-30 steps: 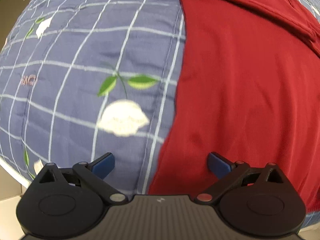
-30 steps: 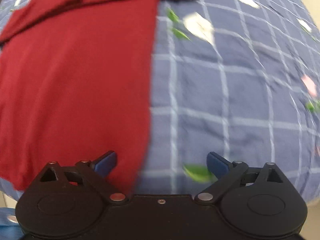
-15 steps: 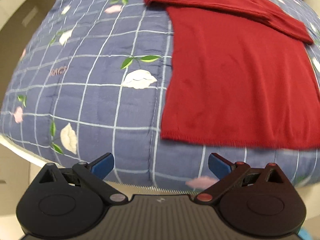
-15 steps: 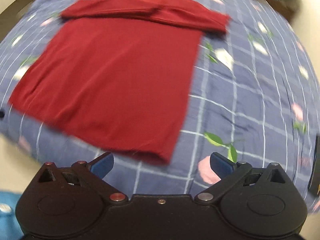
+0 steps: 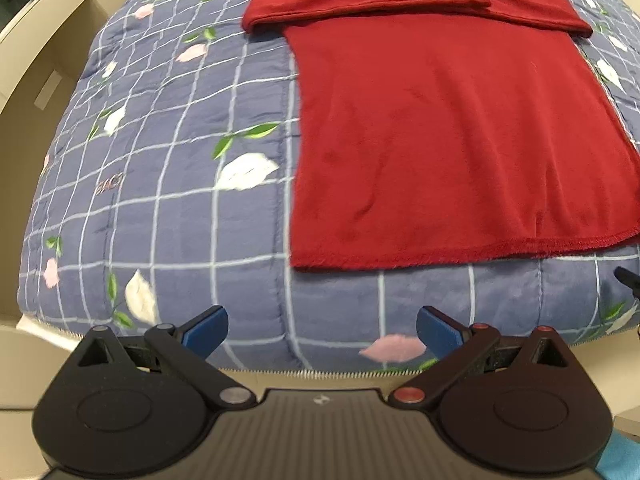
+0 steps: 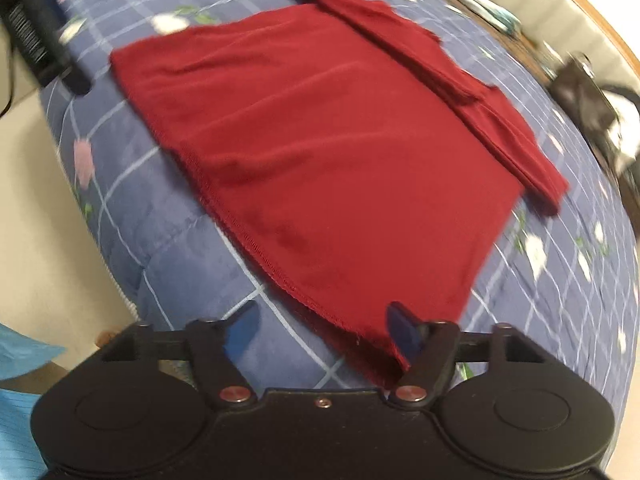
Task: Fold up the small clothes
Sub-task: 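Move both grippers to the hem corners of the red shirt, then grasp the hem corners with both grippers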
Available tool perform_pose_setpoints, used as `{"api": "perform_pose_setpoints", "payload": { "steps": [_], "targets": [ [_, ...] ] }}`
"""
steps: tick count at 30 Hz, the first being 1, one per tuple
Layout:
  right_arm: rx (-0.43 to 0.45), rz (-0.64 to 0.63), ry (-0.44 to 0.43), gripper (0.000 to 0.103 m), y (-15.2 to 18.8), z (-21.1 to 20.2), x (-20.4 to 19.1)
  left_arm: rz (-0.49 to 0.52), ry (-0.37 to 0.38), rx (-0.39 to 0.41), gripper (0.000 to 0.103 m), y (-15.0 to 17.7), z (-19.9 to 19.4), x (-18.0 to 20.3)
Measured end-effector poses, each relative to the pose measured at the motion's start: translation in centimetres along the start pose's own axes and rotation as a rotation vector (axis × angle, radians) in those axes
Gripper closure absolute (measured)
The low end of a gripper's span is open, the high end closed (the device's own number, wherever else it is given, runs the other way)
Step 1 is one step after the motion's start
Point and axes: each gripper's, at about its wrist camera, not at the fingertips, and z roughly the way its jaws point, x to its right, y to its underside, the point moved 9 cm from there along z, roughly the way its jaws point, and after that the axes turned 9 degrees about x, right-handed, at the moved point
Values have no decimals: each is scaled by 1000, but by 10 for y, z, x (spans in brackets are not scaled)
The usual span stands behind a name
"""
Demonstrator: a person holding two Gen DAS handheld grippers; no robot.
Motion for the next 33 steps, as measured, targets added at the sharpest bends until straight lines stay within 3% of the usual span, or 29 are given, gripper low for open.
{"api": "perform_pose_setpoints", "payload": {
  "steps": [9, 16, 18, 23, 27, 33],
  "targets": [
    [19, -95, -83, 42, 2, 23, -8, 56, 41, 6, 1, -18, 19, 41],
    [8, -47, -149, 88, -8, 21, -2, 167, 102, 23, 1, -21, 20, 77],
    [0, -4, -163, 96, -11, 19, 2, 215, 115, 32, 1, -20, 18, 87],
    [-30, 268, -238, 98, -25, 10, 32, 353, 120, 78, 1, -15, 15, 111],
    [-30, 443, -286, 98, -39, -2, 57, 435, 79, 109, 1, -13, 19, 125],
    [8, 490, -300, 99, -62, -21, 79, 466, 3, 113, 5, -24, 38, 128]
  ]
}}
